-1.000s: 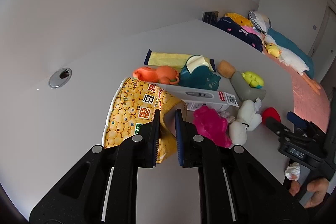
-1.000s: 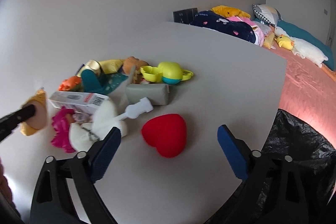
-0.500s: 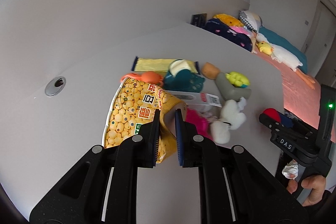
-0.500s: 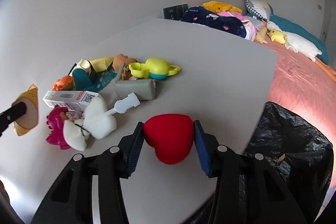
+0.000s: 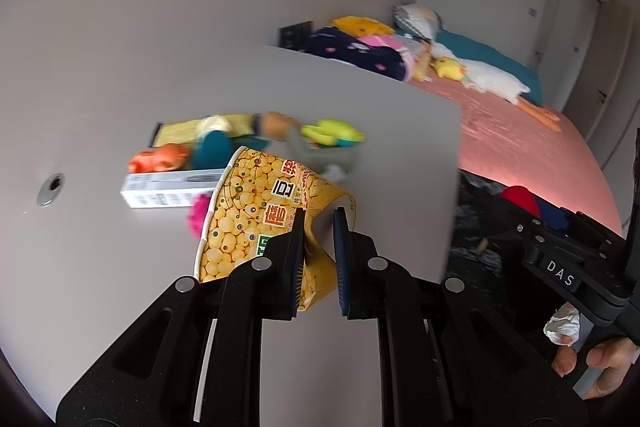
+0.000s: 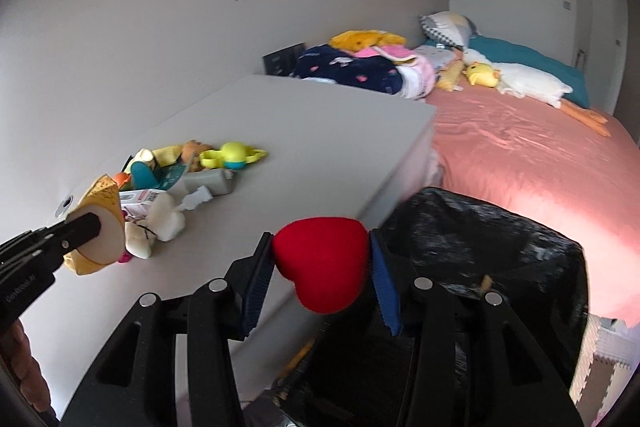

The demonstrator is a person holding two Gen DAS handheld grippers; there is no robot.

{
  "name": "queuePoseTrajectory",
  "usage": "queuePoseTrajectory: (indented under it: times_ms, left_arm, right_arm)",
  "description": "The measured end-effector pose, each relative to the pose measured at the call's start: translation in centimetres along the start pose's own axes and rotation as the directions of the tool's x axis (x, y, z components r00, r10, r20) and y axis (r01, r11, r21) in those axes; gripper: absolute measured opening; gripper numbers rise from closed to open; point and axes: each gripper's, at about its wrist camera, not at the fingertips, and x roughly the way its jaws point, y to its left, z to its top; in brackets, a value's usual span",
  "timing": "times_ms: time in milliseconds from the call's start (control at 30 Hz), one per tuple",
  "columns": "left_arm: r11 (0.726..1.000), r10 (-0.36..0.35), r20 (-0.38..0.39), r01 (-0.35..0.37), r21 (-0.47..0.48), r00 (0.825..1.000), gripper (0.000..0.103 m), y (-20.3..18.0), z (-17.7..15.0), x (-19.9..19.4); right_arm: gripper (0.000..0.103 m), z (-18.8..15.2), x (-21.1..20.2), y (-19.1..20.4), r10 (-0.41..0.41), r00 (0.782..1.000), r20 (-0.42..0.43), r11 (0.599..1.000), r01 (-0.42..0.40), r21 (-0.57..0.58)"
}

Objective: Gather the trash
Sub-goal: 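Carry both items over the black bin and open both tools to drop them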

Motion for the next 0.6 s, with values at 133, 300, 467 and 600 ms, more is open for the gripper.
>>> queuePoseTrajectory:
  times_ms: [133, 300, 467, 600]
  left_arm:
    - [0.999, -0.034, -0.007, 0.034, 0.036, 0.999, 0.013, -2.7, -0.1, 0.4]
    - [0.994, -0.074, -0.017, 0.075, 0.084, 0.997, 0.013, -6.2, -0.3, 0.7]
    - [0.986, -0.111, -0.043, 0.115, 0.119, 0.993, 0.013, -9.2, -0.6, 1.6]
    - [0.977, -0.143, -0.071, 0.152, 0.15, 0.987, 0.013, -11.6, -1.0, 2.4]
  right_arm:
    - [0.049, -0.6, -1.7, -2.6, -0.029, 0.999, 0.015, 0.999, 0.029, 0.03]
    - [0.049, -1.3, -3.3, -5.4, -0.062, 0.998, 0.026, 0.996, 0.06, 0.066]
    - [0.049, -2.0, -4.5, -8.2, -0.102, 0.994, 0.028, 0.99, 0.098, 0.104]
    - [0.049, -2.6, -5.2, -10.2, -0.133, 0.991, 0.027, 0.983, 0.129, 0.132]
